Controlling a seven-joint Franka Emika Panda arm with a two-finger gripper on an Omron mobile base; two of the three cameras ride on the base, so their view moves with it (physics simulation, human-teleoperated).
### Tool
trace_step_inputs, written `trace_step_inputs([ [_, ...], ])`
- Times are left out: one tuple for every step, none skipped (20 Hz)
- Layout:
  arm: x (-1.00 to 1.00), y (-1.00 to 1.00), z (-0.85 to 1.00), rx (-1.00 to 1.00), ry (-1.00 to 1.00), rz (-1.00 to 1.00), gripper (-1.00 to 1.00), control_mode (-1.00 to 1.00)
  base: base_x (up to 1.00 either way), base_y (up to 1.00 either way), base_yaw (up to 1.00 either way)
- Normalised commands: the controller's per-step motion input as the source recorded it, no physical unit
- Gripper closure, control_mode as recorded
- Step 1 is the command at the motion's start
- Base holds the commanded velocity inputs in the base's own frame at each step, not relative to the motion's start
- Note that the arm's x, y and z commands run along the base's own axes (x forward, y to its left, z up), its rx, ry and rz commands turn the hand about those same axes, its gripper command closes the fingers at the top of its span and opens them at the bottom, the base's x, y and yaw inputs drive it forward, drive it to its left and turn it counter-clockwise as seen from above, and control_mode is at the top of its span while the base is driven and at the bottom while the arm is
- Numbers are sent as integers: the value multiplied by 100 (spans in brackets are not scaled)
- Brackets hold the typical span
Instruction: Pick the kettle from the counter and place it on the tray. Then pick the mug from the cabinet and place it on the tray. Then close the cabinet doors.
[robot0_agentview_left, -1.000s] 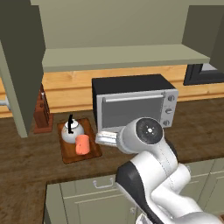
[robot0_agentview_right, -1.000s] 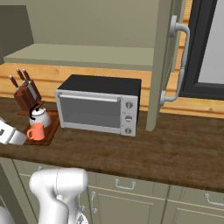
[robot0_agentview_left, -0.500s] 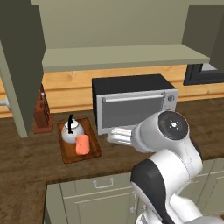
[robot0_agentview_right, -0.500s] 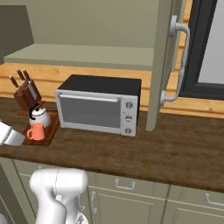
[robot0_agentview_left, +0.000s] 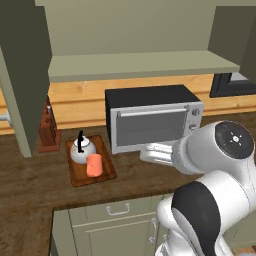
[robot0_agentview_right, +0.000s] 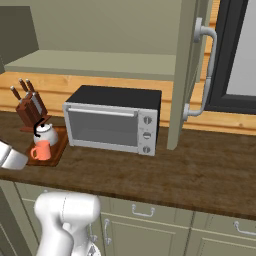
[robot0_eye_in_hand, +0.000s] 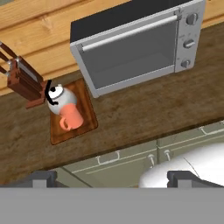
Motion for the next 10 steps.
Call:
trace_step_inputs([
  [-33, -31, 29, 0, 0, -2, -100, -100, 0, 0, 0],
  [-30, -34, 30, 0, 0, -3, -100, -100, 0, 0, 0],
  [-28, -35, 28, 0, 0, -4, -100, -100, 0, 0, 0],
  [-26, -34, 28, 0, 0, -6, -100, -100, 0, 0, 0],
  [-21, -31, 26, 0, 0, -7, -100, -100, 0, 0, 0],
  [-19, -31, 25, 0, 0, -8, -100, -100, 0, 0, 0],
  [-13, -30, 23, 0, 0, -9, -100, -100, 0, 0, 0],
  [-8, -28, 22, 0, 0, -10, -100, -100, 0, 0, 0],
  [0, -32, 19, 0, 0, -12, -100, -100, 0, 0, 0],
  [0, -36, 17, 0, 0, -13, -100, -100, 0, 0, 0],
])
